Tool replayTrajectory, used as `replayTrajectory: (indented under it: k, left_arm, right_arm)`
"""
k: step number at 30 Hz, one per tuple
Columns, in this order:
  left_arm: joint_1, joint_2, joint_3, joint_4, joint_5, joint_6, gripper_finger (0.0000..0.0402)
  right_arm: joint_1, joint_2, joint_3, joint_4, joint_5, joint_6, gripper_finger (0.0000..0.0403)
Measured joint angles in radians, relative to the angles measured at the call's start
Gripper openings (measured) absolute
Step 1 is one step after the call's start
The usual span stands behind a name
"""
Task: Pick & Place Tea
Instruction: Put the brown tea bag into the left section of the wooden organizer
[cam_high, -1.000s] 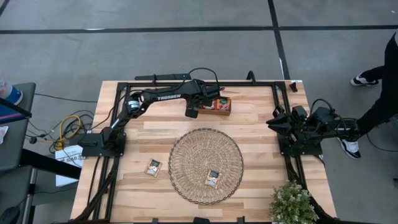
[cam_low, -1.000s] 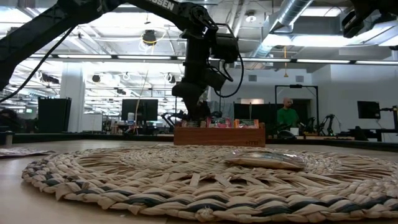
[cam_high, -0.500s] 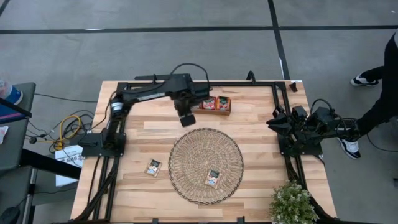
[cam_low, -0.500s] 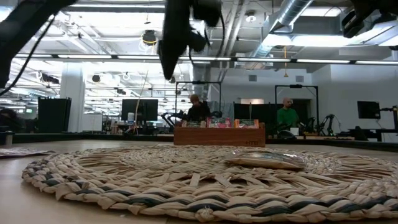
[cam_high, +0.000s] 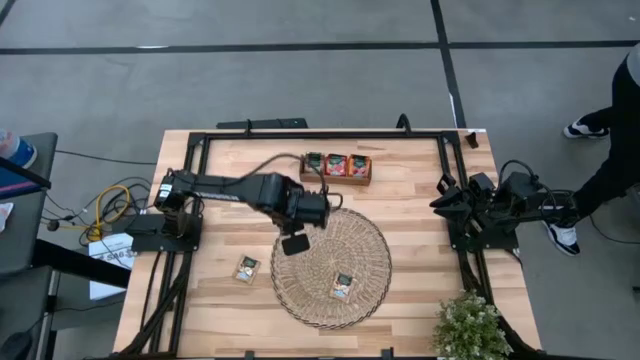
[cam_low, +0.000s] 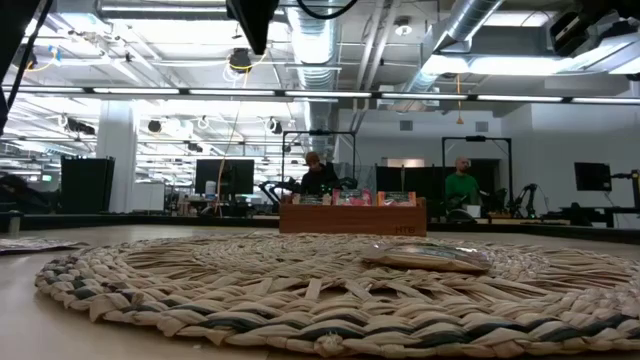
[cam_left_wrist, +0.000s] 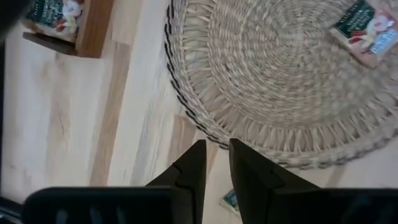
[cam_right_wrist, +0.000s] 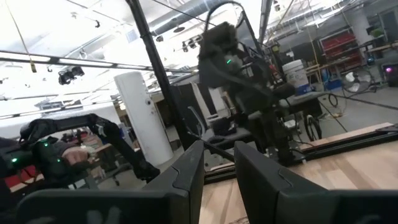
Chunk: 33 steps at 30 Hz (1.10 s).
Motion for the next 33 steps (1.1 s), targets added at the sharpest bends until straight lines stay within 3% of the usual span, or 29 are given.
replayTrajectory:
  k: [6, 16, 19, 24, 29, 33]
  left_arm:
    - [-0.035, 0.0, -0.123, 0.001, -0.02, -0.088, 0.0062]
    - [-0.096, -0.018, -0.512, 0.048, -0.1, -0.036, 0.0062]
    - [-0.121, -0.086, -0.657, 0.156, -0.114, -0.038, 0.0062]
    - [-0.154, -0.25, -0.867, 0.303, -0.051, -0.016, 0.0062]
    - [-0.155, -0.351, -0.966, 0.348, 0.007, 0.128, 0.0062]
    - [-0.155, -0.359, -1.01, 0.399, 0.008, 0.223, 0.0064]
  right_arm:
    - [0.0, 0.0, 0.0, -0.013, -0.027, 0.001, 0.0082]
    - [0.0, 0.0, 0.0, -0.022, -0.048, 0.01, 0.0082]
    - [0.0, 0.0, 0.0, -0.022, -0.048, 0.01, 0.0082]
    - [0.0, 0.0, 0.0, -0.02, -0.048, 0.01, 0.0082]
    - [0.0, 0.0, 0.0, -0.02, -0.047, 0.017, 0.0082]
    - [0.0, 0.0, 0.0, -0.02, -0.047, 0.017, 0.0082]
